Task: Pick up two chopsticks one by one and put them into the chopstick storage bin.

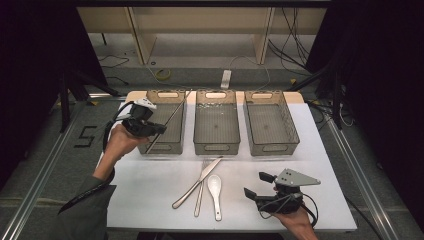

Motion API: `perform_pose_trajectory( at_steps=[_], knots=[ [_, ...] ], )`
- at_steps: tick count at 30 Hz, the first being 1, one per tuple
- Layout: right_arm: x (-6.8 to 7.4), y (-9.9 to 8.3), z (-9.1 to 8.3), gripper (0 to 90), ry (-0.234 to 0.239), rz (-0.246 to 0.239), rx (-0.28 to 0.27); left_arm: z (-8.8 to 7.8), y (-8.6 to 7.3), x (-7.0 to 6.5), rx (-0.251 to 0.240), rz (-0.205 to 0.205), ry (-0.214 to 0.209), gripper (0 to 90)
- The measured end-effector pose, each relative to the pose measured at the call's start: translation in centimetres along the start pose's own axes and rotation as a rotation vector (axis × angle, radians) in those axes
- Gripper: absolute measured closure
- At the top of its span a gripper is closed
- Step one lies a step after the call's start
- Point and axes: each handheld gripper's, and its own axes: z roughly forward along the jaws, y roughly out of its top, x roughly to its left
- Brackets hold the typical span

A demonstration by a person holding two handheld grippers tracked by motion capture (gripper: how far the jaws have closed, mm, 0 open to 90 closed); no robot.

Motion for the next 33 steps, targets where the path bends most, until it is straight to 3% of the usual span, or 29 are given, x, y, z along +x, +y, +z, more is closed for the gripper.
perform_pose_trajectory(
  at_steps=[4,13,20,28,33],
  knots=[
    [0.0,0.0,0.0,24.6,0.001,0.002,-0.001,0.1,0.8,0.8,-0.003,-0.026,-0.009,84.7],
    [0.0,0.0,0.0,24.6,0.002,0.001,-0.002,0.7,1.7,2.7,-0.016,-0.066,0.03,84.7],
    [0.0,0.0,0.0,24.6,0.001,0.003,-0.002,1.2,1.5,4.6,-0.044,-0.126,0.052,84.7],
    [0.0,0.0,-0.1,24.6,0.004,0.005,-0.005,1.7,0.8,6.0,-0.057,-0.174,0.112,84.7],
    [-0.1,0.0,0.0,24.6,0.005,0.006,-0.003,2.3,0.2,6.9,-0.051,-0.206,0.113,84.7]
  ],
)
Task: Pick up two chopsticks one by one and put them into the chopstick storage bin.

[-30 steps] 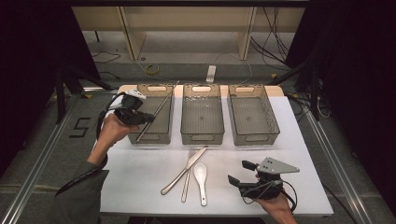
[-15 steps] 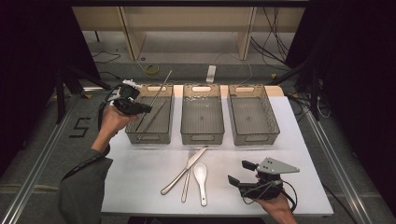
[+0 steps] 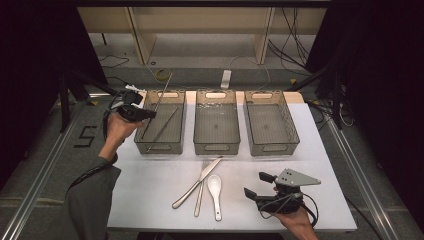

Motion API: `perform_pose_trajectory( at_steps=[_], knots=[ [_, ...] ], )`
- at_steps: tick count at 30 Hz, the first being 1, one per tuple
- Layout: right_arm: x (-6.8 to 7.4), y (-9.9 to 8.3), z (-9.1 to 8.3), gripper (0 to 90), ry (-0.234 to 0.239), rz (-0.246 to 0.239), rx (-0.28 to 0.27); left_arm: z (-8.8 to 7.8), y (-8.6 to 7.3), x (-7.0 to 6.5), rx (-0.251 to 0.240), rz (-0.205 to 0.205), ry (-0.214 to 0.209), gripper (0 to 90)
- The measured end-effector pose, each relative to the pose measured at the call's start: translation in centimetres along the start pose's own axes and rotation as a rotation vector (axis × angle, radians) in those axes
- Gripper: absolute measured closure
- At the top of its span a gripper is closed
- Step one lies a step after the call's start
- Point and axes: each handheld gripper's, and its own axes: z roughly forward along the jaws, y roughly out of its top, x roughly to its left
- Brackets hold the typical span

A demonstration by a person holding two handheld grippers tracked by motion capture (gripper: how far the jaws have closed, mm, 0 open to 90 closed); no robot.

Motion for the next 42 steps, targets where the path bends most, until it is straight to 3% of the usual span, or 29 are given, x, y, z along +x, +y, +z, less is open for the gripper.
perform_pose_trajectory(
  at_steps=[30,42],
  knots=[
    [0.1,0.0,0.0,24.7,0.002,-0.001,-0.001,1.8,-1.7,0.7,-0.012,-0.034,0.019,84.3],
    [0.0,0.0,0.0,24.7,0.001,0.0,0.001,2.5,-2.5,0.7,0.02,-0.021,0.018,84.1]
  ],
)
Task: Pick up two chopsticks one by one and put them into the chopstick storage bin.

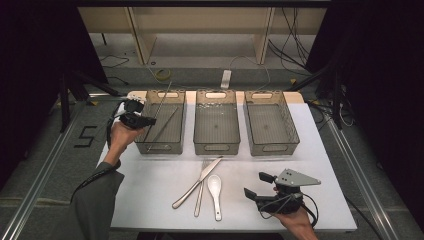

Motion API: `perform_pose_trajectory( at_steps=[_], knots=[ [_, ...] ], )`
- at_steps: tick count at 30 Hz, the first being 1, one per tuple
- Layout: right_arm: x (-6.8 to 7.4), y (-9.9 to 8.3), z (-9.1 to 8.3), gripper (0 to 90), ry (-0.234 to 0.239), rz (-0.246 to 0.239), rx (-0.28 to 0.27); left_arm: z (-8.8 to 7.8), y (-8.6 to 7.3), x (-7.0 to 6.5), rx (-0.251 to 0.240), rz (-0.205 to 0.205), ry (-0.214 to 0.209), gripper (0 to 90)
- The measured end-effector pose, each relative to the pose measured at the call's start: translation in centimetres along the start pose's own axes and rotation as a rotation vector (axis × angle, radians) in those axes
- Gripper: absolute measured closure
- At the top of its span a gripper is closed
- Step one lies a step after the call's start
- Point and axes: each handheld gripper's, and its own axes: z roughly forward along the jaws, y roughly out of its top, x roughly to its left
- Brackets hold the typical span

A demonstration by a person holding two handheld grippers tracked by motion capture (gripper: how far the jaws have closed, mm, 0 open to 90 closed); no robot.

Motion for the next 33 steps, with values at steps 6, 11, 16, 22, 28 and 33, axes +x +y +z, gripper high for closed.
perform_pose_trajectory(
  at_steps=[6,11,16,22,28,33],
  knots=[
    [0.0,0.0,0.0,24.7,0.0,-0.001,0.0,0.2,-0.2,-0.1,0.022,0.006,0.001,83.8],
    [0.0,0.0,0.0,24.8,-0.001,-0.002,0.0,0.5,-0.6,0.1,0.034,0.009,0.006,83.5],
    [0.0,0.0,0.0,24.8,-0.001,-0.001,0.002,0.6,-0.7,0.1,0.042,0.014,0.009,83.2],
    [0.0,0.0,0.0,24.8,-0.001,0.0,0.002,0.0,-0.2,-0.1,0.019,-0.004,0.031,68.4],
    [0.0,0.0,0.0,24.7,0.006,0.007,-0.004,-2.1,-0.3,-0.6,-0.024,-0.028,-0.012,46.7],
    [0.1,0.0,0.2,24.6,-0.001,-0.002,0.005,-3.5,-1.5,-1.7,-0.063,-0.027,-0.046,37.5]
  ],
)
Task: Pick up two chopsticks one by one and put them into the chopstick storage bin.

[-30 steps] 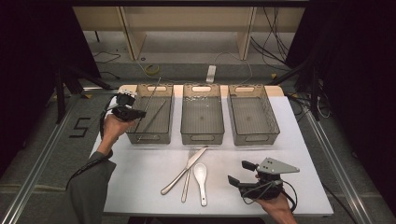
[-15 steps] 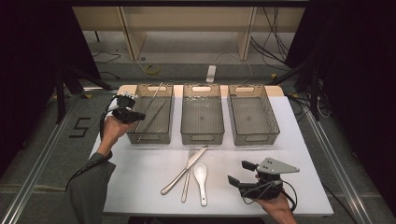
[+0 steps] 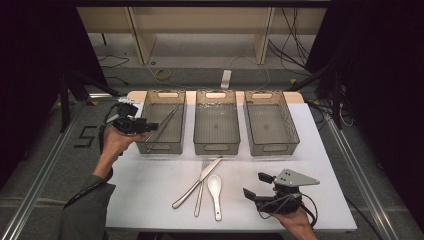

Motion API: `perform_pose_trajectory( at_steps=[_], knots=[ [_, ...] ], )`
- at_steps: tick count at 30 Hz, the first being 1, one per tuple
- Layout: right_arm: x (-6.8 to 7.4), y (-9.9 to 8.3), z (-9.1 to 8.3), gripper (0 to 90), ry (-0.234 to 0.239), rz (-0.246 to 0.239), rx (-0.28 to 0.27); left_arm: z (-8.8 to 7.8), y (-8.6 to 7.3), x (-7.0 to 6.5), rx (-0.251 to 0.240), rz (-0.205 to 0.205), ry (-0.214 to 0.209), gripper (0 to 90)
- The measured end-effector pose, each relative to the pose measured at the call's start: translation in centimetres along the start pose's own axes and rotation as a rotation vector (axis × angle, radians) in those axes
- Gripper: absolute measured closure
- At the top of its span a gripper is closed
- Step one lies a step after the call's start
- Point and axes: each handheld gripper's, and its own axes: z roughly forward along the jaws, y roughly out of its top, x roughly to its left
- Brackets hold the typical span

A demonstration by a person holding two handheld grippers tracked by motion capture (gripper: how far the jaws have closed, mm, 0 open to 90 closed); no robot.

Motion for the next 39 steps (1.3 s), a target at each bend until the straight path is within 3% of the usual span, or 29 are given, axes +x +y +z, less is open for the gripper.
perform_pose_trajectory(
  at_steps=[3,9,12,20,23,30,39],
  knots=[
    [0.2,0.1,0.3,24.5,-0.01,-0.016,0.015,-0.3,-0.8,-0.7,-0.022,-0.011,-0.024,34.5],
    [0.8,0.3,0.9,24.5,-0.014,-0.027,0.034,-1.2,-1.8,-1.8,-0.086,-0.015,-0.033,29.5],
    [1.1,0.3,1.2,24.5,-0.013,-0.033,0.051,-1.5,-2.5,-2.5,-0.12,-0.038,-0.076,27.8],
    [1.6,0.5,1.7,24.6,-0.005,-0.04,0.068,-2.7,-4.6,-5.2,-0.177,0.001,-0.114,24.5],
    [1.8,0.6,2.0,24.6,-0.001,-0.044,0.073,-3.3,-5.6,-6.0,-0.203,-0.01,-0.142,23.3],
    [2.2,0.8,2.6,24.5,0.0,-0.048,0.096,-4.2,-7.3,-7.4,-0.218,0.009,-0.172,20.4],
    [2.7,1.2,3.9,24.5,-0.004,-0.059,0.14,-5.1,-8.2,-8.6,-0.251,0.025,-0.188,17.8]
  ],
)
